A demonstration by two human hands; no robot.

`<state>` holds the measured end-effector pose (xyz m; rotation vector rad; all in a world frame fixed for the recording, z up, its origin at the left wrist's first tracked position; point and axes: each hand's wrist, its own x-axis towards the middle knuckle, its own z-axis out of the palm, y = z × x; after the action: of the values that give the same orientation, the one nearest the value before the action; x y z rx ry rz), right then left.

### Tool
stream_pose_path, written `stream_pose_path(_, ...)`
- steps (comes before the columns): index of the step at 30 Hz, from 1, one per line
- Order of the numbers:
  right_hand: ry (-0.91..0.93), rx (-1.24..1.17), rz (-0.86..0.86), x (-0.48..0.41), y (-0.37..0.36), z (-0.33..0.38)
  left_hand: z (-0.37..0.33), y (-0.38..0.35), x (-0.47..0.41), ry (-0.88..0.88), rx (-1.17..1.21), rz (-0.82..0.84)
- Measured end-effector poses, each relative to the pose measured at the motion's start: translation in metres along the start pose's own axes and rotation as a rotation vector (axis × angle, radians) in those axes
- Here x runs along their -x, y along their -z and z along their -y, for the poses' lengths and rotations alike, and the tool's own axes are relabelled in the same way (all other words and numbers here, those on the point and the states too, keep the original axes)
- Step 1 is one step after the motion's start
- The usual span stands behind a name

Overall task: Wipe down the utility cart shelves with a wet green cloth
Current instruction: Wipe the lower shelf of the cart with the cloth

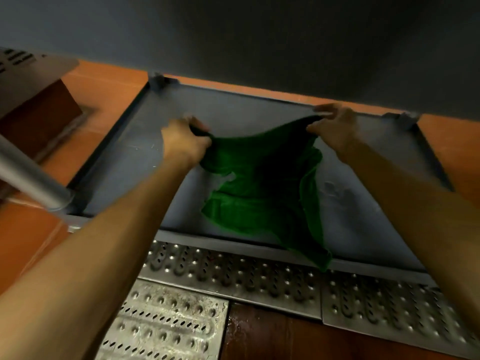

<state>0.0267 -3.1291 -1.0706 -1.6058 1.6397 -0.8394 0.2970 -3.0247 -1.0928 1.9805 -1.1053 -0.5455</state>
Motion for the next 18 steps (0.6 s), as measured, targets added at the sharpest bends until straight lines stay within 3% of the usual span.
stream_pose_path(4, 0.19, 0.496, 0.195, 0.019, -0.03, -0.028, 0.038, -0.015, 0.021, -0.011, -0.213, 0.082)
stream_pose_path(8, 0.373, 0.573, 0.151, 0.06, -0.059, -0.053, 0.068, -0.014, 0.044, -0.154, -0.45, 0.069)
stream_pose_path(11, 0.236, 0.698, 0.287, 0.088, -0.082, -0.065, 0.089, 0.003, 0.053, -0.201, -0.581, 0.001)
stream_pose_path(18, 0.048, 0.858, 0.126, 0.124, -0.085, -0.095, 0.141, 0.058, 0.051, -0.109, -0.659, -0.106)
